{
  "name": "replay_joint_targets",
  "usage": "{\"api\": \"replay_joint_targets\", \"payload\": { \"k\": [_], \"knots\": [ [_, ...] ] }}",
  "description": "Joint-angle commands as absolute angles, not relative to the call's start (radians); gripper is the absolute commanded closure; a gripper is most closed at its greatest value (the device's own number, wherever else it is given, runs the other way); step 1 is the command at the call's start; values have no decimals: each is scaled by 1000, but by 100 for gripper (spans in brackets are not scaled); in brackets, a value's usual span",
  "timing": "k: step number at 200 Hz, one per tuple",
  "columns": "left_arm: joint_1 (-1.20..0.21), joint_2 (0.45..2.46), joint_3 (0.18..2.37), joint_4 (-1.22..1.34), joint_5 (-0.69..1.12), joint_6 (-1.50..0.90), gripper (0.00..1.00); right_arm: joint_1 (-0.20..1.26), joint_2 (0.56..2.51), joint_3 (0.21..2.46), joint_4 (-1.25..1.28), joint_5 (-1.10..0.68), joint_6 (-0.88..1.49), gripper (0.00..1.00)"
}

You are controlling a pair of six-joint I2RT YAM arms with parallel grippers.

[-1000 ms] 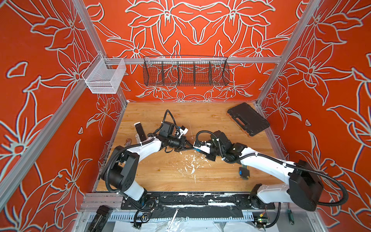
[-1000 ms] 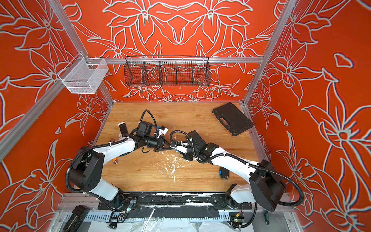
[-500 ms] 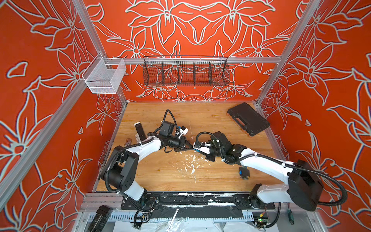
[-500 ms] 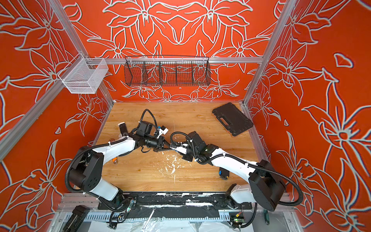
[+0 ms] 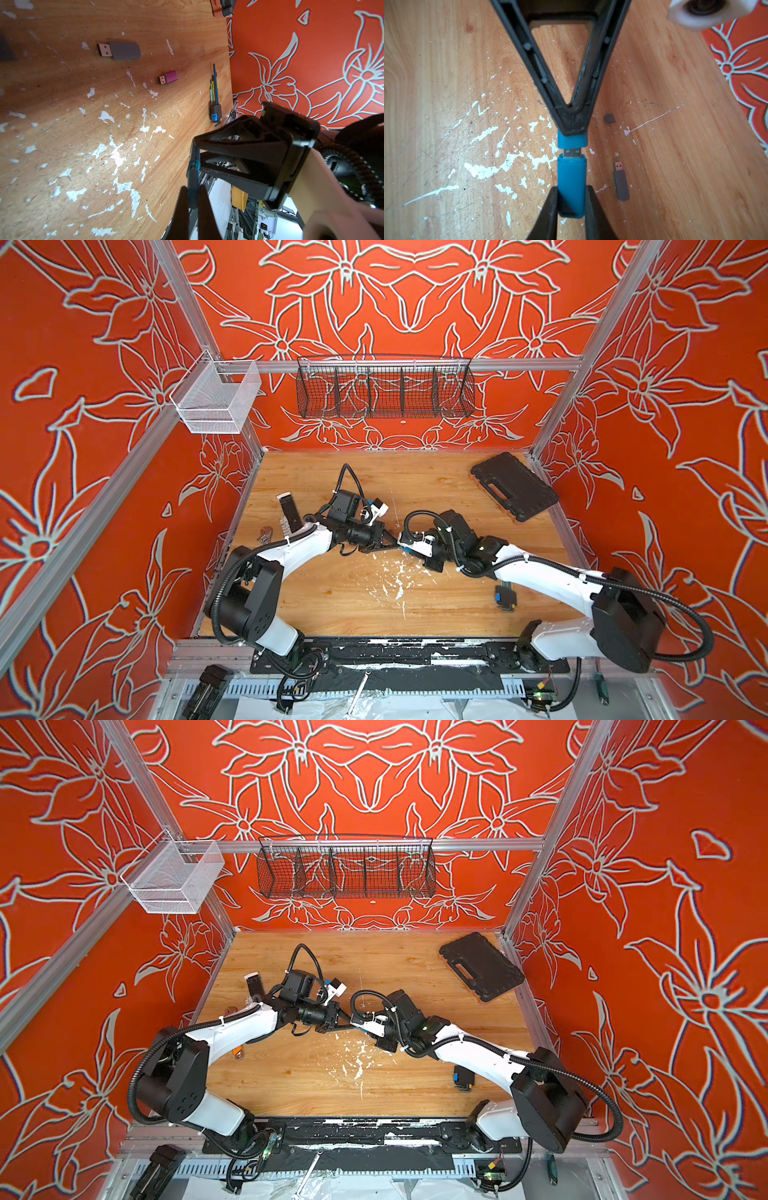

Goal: Close the usb drive cover
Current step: Close the cover of the USB drive.

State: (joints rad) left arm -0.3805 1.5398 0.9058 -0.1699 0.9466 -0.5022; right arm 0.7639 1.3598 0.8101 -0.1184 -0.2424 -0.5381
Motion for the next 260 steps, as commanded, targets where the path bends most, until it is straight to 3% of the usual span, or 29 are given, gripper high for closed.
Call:
{"api": "replay_joint_targets", "payload": {
  "k": [1,97,167,260],
  "knots": [
    [-417,1534,886,-176,948,-498,100,789,1359,871,63,-338,-520,83],
    [-437,1551,881,-180,959,-487,100,791,1330,840,111,-358,-597,83],
    [-451,1522,873,-167,886,-494,100,792,1332,857,134,-329,-431,83],
    [-461,1583,909,-174,965,-488,100,795,1311,834,137,-407,-597,83]
  ]
}}
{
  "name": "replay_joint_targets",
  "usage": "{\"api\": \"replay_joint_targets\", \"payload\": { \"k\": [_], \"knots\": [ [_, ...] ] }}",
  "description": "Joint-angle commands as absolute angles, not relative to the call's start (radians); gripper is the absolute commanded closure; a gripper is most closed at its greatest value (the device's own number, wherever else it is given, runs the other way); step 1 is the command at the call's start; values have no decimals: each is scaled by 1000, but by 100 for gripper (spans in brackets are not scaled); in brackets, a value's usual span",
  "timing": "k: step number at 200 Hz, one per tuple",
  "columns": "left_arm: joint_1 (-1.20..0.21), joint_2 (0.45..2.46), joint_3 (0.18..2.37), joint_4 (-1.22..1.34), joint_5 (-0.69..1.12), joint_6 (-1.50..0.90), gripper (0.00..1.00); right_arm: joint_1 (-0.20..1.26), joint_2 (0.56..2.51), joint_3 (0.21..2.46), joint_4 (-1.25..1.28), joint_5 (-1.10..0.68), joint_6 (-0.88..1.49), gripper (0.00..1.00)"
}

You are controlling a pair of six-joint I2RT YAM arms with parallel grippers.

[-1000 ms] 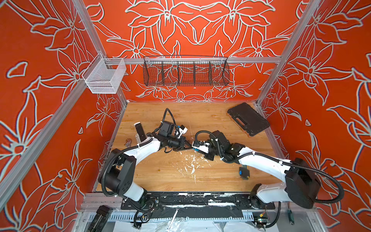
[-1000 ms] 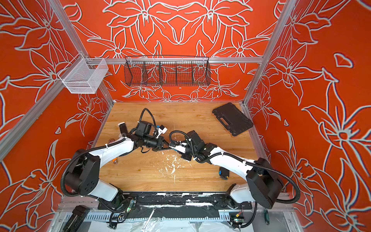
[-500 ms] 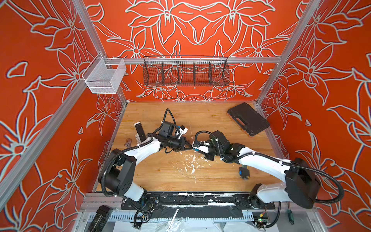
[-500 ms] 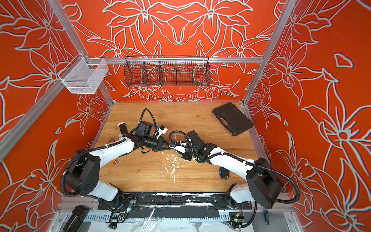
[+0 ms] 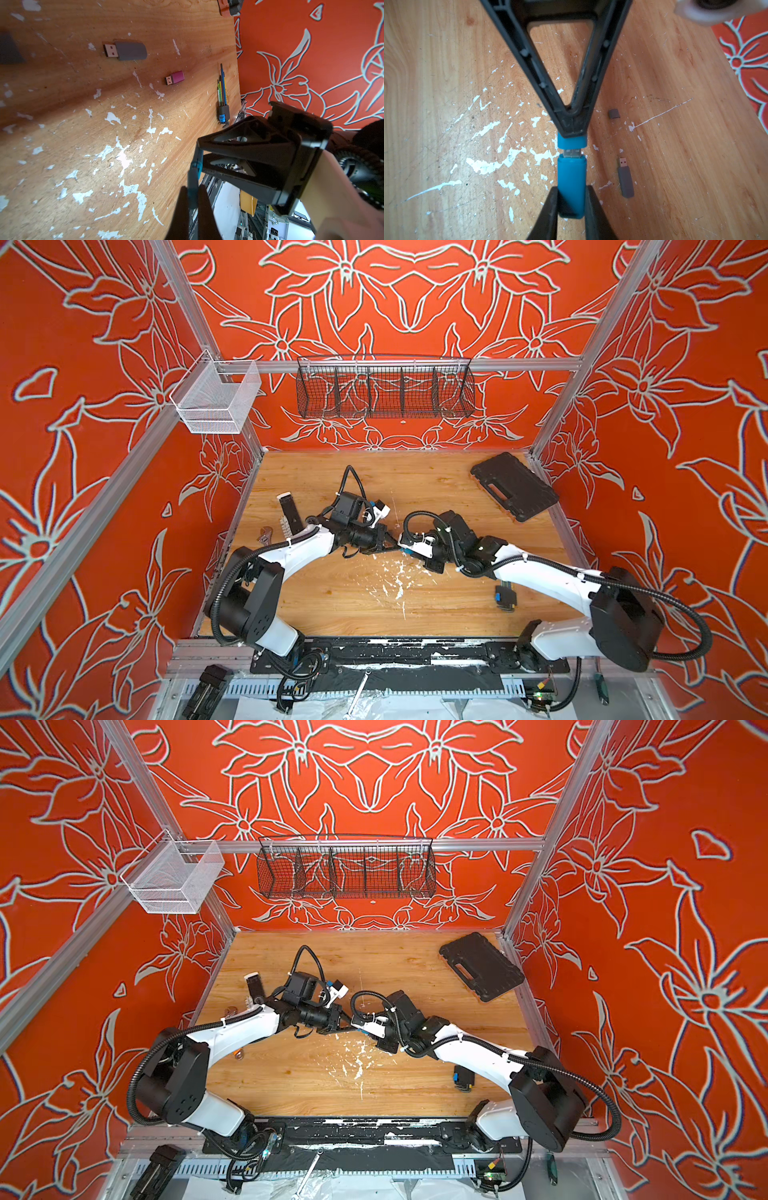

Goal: Close the usb drive cover
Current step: Close the cover of the USB drive.

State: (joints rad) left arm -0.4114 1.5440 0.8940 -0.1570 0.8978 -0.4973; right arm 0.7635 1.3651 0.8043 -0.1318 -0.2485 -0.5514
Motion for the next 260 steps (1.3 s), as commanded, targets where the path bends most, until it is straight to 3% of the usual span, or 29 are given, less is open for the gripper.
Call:
{"api": "replay_joint_targets", "payload": {
  "k": [1,62,156,219,239,260],
  "knots": [
    [-461,1584,909,-175,965,-488,100,795,1310,833,138,-407,-596,83],
    [-460,1591,917,-152,950,-511,100,795,1323,839,145,-370,-552,83],
    [-460,1561,908,-128,927,-539,88,793,1318,825,147,-324,-498,84],
    [-459,1545,905,-113,912,-557,91,790,1322,813,156,-319,-469,84],
    [-459,1537,911,-114,904,-559,89,790,1323,811,159,-316,-465,84],
    [-459,1525,916,-108,896,-562,79,791,1327,810,167,-319,-460,84]
  ]
}}
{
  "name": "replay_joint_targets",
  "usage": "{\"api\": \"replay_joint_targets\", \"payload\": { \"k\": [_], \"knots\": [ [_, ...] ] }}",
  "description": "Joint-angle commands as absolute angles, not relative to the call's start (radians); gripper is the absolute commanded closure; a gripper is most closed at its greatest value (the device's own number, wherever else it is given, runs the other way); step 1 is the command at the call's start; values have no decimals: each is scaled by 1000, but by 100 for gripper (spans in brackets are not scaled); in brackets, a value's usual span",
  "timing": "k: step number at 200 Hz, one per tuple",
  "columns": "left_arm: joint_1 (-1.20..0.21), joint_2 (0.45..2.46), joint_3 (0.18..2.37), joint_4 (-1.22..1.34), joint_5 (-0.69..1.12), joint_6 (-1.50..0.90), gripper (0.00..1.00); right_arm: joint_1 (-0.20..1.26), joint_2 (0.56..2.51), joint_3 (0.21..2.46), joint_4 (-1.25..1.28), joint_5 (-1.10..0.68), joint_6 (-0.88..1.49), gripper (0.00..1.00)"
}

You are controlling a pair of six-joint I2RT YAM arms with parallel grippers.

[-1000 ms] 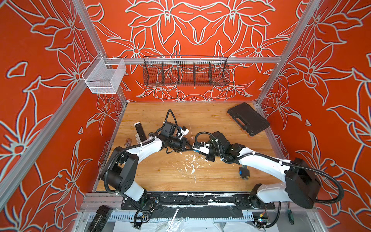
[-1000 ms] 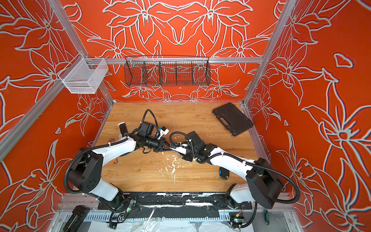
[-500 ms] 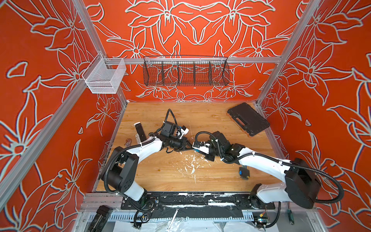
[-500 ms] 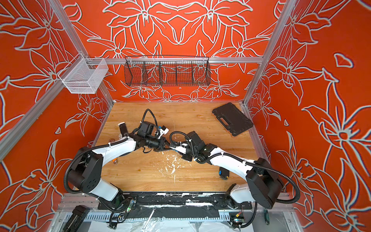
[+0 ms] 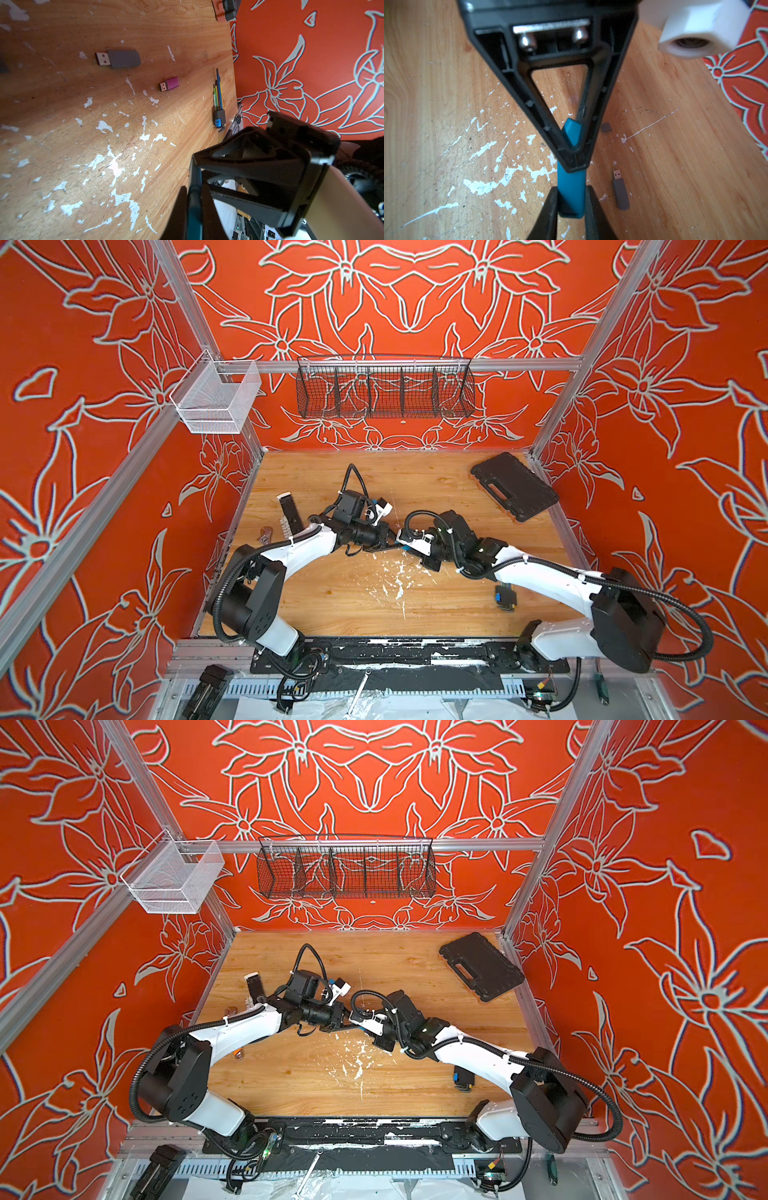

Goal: Close the usb drive cover
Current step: Close the cover of the USB drive.

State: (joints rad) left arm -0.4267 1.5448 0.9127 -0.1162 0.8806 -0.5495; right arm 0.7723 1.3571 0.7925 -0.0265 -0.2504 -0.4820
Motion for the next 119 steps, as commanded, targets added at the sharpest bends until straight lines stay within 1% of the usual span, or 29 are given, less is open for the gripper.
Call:
{"api": "replay_joint_targets", "payload": {
  "k": [1,8,13,43,55,72,92,119],
  "knots": [
    [-459,1524,916,-109,894,-563,79,790,1327,810,168,-319,-460,84],
    [-459,1517,918,-112,885,-561,73,790,1327,810,169,-319,-459,84],
    [-459,1513,918,-112,882,-560,70,790,1327,809,171,-321,-459,84],
    [-459,1490,917,-123,862,-551,67,790,1328,811,169,-317,-462,84],
    [-459,1482,917,-127,849,-550,62,790,1332,809,167,-319,-462,84],
    [-459,1468,915,-123,836,-552,60,790,1336,809,164,-318,-460,84],
    [-459,1444,917,-124,810,-550,51,790,1338,805,163,-318,-459,84],
    [-459,1411,922,-138,781,-536,46,790,1339,804,154,-318,-459,84]
  ]
}}
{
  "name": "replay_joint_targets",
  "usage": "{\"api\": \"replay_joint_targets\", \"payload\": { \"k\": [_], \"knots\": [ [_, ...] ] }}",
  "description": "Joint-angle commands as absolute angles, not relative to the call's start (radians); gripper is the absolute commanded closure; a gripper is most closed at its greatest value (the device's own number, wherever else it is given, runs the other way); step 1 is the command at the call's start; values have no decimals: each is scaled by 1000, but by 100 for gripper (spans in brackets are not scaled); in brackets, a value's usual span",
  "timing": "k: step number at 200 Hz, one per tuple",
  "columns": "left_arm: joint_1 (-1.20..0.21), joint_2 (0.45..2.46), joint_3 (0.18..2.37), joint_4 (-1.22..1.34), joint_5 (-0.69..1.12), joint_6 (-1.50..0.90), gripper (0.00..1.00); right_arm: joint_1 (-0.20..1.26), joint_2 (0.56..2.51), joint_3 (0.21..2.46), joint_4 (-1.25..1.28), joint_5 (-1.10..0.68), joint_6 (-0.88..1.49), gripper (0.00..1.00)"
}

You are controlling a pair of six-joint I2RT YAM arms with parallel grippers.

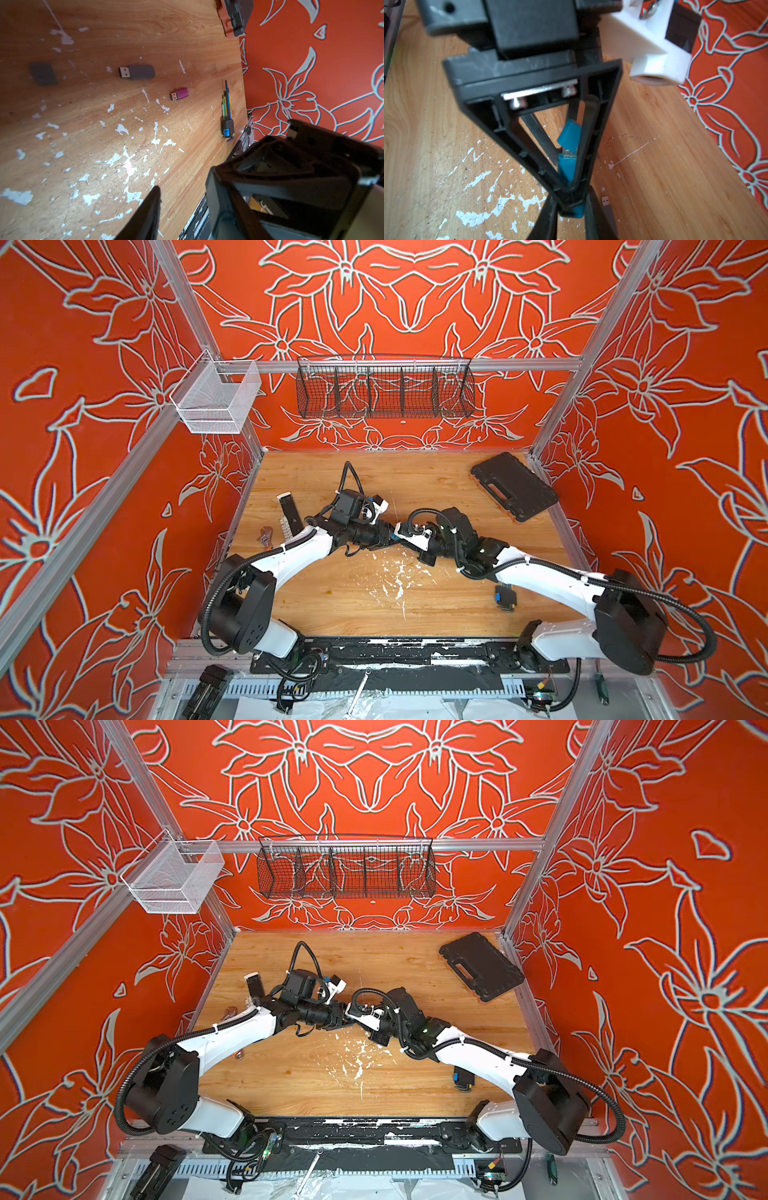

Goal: Close the usb drive cover
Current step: Close the cover of the USB drive.

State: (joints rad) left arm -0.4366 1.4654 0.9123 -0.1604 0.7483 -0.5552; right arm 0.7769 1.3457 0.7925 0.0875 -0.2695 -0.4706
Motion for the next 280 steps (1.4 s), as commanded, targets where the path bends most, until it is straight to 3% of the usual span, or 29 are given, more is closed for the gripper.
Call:
{"api": "replay_joint_targets", "payload": {
  "k": [1,52,280],
  "knots": [
    [-459,1411,922,-138,781,-535,46,790,1339,804,154,-318,-459,84],
    [-459,1385,947,-160,781,-521,41,790,1353,807,121,-316,-469,84],
    [-419,1365,1016,-356,775,-431,39,761,1322,766,103,-316,-496,84]
  ]
}}
